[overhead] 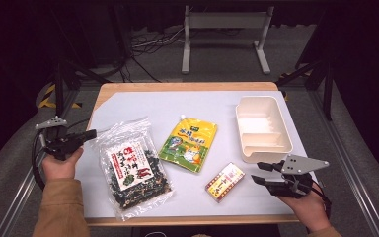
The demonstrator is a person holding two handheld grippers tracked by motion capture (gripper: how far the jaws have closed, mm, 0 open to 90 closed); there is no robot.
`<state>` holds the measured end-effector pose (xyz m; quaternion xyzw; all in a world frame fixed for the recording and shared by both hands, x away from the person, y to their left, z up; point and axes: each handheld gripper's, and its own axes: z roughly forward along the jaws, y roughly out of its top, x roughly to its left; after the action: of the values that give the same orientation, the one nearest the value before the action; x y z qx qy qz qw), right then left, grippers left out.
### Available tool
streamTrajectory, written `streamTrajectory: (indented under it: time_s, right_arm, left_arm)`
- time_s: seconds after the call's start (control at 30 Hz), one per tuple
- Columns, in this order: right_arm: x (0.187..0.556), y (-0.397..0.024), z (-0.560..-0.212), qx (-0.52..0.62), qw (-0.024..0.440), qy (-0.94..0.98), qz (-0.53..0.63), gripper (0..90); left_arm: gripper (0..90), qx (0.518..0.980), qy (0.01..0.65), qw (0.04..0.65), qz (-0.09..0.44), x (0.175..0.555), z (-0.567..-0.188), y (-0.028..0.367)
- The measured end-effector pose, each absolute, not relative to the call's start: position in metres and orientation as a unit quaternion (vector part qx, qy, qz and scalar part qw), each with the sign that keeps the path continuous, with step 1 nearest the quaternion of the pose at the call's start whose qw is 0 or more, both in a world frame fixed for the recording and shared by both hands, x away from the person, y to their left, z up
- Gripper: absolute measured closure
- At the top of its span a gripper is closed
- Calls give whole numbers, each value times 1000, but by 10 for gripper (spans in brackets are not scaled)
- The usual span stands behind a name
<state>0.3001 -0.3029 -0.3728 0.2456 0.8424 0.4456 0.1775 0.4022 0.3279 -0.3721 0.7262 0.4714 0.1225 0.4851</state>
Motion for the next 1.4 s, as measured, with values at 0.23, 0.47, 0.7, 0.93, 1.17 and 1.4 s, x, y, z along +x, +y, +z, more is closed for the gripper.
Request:
streamTrajectory:
  time_s: [0.23,0.47,0.7,0.93,1.17,1.4]
  right_arm:
    - [305,-292,-363,243,161,842,454,523]
    - [311,-281,-351,238,146,844,457,564]
    - [315,-270,-341,226,139,849,457,586]
    - [321,-258,-334,225,124,849,462,566]
    - [331,-236,-326,213,94,850,472,566]
    - [342,-208,-319,196,77,857,471,582]
  left_arm:
    - [900,725,440,513,135,390,-349,320]
    - [900,729,402,534,149,379,-326,309]
    - [900,737,355,550,167,368,-302,290]
    - [900,740,325,563,171,363,-290,278]
    - [900,740,297,578,174,356,-281,271]
    - [900,737,269,596,171,350,-276,267]
